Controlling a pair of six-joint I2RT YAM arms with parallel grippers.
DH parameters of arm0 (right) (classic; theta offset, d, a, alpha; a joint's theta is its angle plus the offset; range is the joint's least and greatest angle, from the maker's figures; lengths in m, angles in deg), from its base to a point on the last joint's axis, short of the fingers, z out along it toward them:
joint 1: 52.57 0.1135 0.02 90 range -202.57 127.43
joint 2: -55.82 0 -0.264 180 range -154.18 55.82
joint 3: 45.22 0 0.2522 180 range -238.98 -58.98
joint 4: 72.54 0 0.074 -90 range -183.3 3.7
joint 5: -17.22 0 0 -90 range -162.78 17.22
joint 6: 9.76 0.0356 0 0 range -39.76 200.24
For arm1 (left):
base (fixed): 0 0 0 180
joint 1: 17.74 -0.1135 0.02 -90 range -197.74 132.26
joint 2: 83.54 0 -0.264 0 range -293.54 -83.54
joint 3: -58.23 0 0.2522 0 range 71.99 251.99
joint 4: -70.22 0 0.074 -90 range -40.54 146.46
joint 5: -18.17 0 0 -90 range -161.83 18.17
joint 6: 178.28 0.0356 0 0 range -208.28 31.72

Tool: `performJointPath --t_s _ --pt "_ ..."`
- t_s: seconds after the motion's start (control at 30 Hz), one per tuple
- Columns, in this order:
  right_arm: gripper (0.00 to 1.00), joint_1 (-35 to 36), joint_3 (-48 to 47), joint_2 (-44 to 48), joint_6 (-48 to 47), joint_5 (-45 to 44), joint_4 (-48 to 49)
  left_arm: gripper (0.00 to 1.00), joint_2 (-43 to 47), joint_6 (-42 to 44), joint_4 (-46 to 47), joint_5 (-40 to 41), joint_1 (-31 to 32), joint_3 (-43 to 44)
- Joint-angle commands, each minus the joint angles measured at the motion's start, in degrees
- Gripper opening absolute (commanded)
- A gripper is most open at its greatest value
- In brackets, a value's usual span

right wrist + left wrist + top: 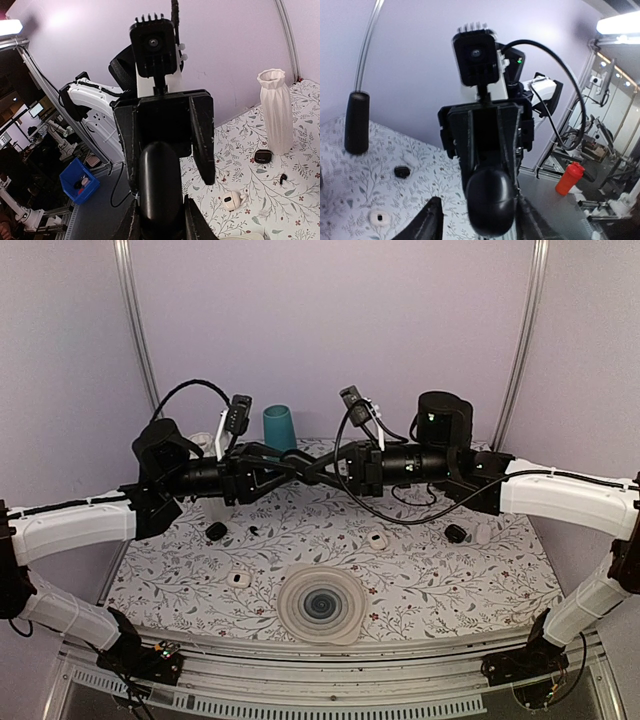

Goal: Insert the wireless bluetooth earbuds into the charging case

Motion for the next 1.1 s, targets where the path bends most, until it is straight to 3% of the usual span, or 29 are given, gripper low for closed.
performJointPath --t_s 0.0,0.13,0.43,0.87,1.07 --pt "0.03 0.44 0.61 0.61 1.93 -0.82 2.27 0.61 0.40 2.07 -1.16 4.40 -0.36 -1.32" --pt "0.03 -0.49 2.95 1.84 2.32 -2.57 1.84 0.80 1.93 3.79 -3.28 7.22 -0.41 -1.94" --pt "0.03 -4.64 9.48 6.19 3.05 -9.28 -2.11 0.96 5.89 7.03 -6.04 13.07 -0.48 -3.49" --pt "0.04 -13.35 23.04 10.66 6.23 -17.52 -7.00 0.96 6.52 8.64 -8.22 14.84 -0.57 -2.19" --pt "0.04 -17.19 25.84 8.36 7.97 -21.13 -7.97 0.96 6.22 8.71 -8.39 14.89 -0.57 -1.77"
